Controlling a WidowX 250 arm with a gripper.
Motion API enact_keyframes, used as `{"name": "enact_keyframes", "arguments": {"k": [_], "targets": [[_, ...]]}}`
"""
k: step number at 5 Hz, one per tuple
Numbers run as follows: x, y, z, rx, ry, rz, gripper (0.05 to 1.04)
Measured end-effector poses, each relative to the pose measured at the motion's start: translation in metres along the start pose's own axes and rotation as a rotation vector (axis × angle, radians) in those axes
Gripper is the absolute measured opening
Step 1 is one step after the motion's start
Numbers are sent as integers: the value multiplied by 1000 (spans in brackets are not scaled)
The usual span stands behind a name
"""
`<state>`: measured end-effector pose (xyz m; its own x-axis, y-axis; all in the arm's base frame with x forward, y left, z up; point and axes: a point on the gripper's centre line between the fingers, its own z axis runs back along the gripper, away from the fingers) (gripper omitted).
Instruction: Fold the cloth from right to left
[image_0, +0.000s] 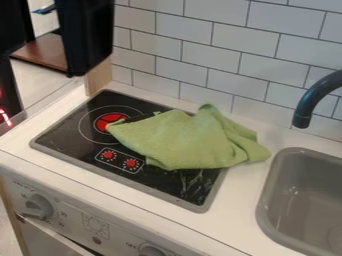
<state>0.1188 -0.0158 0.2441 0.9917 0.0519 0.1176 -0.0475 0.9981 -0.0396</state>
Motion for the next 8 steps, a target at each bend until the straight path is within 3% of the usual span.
{"name": "enact_keyframes", "arguments": {"k": [1,3,4,5,6,7,8], "targets": [[0,1,-2,3,6,8,999],[48,11,-23,49,37,169,999],[79,13,-37,67,-17,188,999],[111,6,-56,43,-37,141,999],[135,5,-71,57,-56,171,999],[163,2,-111,74,0,246,999],[180,-6,-139,70,-31,265,999]]}}
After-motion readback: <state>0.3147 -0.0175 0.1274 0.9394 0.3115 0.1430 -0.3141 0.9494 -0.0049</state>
